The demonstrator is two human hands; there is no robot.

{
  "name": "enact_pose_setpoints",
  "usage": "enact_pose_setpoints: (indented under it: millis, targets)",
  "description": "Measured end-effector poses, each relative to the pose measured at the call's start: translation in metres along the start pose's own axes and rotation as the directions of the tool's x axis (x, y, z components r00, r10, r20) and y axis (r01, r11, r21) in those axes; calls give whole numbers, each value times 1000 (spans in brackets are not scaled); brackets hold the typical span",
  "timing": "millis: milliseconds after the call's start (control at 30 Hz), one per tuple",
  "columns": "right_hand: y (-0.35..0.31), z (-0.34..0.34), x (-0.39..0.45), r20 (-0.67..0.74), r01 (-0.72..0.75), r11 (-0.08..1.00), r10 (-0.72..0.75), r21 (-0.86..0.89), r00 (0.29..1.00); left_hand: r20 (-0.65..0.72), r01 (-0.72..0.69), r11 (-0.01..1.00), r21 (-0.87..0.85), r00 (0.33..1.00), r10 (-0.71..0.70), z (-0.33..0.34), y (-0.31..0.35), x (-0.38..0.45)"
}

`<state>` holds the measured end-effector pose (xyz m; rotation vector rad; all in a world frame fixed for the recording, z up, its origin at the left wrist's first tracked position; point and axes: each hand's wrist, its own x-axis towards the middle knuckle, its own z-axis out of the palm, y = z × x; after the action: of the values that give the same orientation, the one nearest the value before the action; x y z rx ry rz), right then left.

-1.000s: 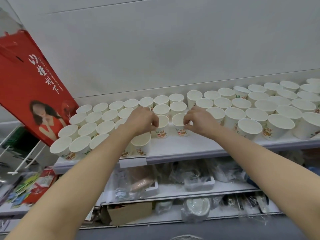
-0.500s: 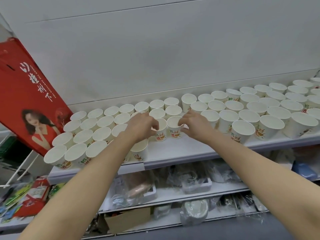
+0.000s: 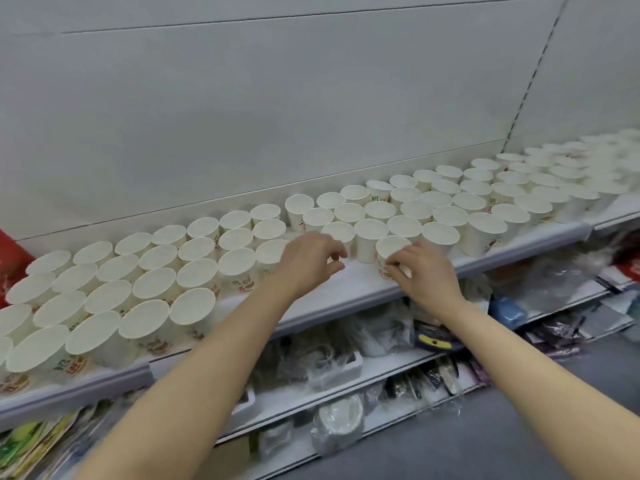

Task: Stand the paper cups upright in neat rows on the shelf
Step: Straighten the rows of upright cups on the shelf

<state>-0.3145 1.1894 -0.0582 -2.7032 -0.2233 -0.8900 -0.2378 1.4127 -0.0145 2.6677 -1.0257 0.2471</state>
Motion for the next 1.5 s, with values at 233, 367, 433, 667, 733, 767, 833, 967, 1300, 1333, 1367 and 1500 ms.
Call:
enact_pose_setpoints:
  millis: [233, 367, 433, 667, 733, 767, 833, 967, 1300, 1333, 1367, 1500]
  targets:
    - [72, -36, -20, -84, -89, 996, 87, -11, 993, 68, -165, 976, 143, 985, 157, 28, 55, 50]
    - [107, -42, -15, -29, -117, 993, 116, -35, 993, 90, -133, 974, 183, 989, 118, 35, 59, 56]
    - [118, -41, -8, 23, -129, 991, 130, -36, 991, 68, -105, 980, 172, 993, 94, 35, 61, 52]
    - [127, -29, 16, 67, -47, 993, 55, -112, 996, -92, 40, 997, 65, 995, -34, 15, 55, 11]
    - [131, -24, 18, 51, -24, 995, 29, -101, 998, -100, 127, 990, 55, 988, -121, 6, 47, -6]
    - [131, -22, 18, 42, -21, 996, 24, -88, 999, -98, 169, 984, 51, 982, -163, 1, 41, -15]
    - [129, -20, 16, 18, -11, 999, 12, -38, 1000, -88, 252, 966, 61, 965, -246, -8, 30, -35]
    - [112, -26, 2, -18, 44, 990, -42, 133, 999, -108, 390, 917, 79, 918, -381, -32, 2, -73]
    - [-33, 15, 22, 105, 244, 860, -321, 448, 941, -54, 520, 839, 160, 853, -518, -48, -41, -118]
    - [-47, 21, 27, 107, 263, 860, -340, 438, 934, -65, 517, 839, 173, 856, -514, -47, -43, -120]
    - [-59, 26, 33, 118, 269, 866, -347, 421, 931, -78, 510, 839, 189, 860, -505, -45, -45, -120]
    - [-90, 41, 51, 234, 249, 903, -342, 351, 910, -101, 475, 842, 255, 880, -465, -38, -48, -118]
